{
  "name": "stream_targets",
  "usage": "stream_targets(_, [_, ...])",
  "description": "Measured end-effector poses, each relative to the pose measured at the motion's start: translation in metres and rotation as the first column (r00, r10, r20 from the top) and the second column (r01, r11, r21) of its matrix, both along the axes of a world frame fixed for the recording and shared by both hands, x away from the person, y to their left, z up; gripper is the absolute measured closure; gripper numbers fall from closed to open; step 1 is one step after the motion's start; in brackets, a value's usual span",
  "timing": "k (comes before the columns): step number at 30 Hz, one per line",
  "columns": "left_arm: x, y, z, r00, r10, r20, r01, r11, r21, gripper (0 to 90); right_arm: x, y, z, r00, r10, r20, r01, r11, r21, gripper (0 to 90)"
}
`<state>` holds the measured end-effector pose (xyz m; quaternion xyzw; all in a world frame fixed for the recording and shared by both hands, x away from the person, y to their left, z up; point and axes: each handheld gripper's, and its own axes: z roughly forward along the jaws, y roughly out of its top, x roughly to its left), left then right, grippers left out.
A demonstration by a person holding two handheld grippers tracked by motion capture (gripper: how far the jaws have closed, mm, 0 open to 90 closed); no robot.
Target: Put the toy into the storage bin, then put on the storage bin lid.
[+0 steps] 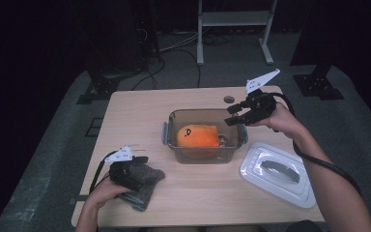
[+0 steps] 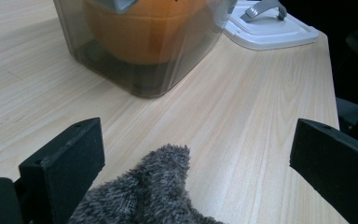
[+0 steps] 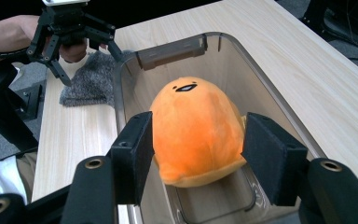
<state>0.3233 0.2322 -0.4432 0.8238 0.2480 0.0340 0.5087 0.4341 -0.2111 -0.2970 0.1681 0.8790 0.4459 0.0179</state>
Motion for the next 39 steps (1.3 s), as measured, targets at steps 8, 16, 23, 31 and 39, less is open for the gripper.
stream_targets(8, [0.000,-0.002,0.001,1.0000,-0.002,0.000,0.002,1.0000,-0.005,2.3,-0.009,-0.017,0.002,0.9998,-0.022,0.004,0.022,1.000,0.007,41.1])
stream_targets(16, [0.002,0.000,0.000,1.0000,0.000,-0.003,0.000,1.0000,-0.008,2.3,-0.016,-0.035,-0.004,0.9985,-0.054,0.000,0.054,0.998,0.029,40.0])
stream_targets(23, [0.002,-0.002,-0.001,1.0000,-0.005,-0.005,0.005,1.0000,0.000,2.2,-0.024,-0.055,-0.014,0.9962,-0.085,-0.016,0.086,0.996,0.034,39.6])
stream_targets(31, [0.002,-0.002,0.002,1.0000,0.004,0.003,-0.004,1.0000,-0.004,2.2,-0.031,-0.071,-0.029,0.9925,-0.115,-0.041,0.117,0.992,0.037,38.7])
stream_targets(39, [0.002,-0.006,0.000,1.0000,-0.004,-0.007,0.004,1.0000,0.007,2.3,-0.035,-0.082,-0.046,0.9871,-0.143,-0.072,0.146,0.988,0.042,36.2])
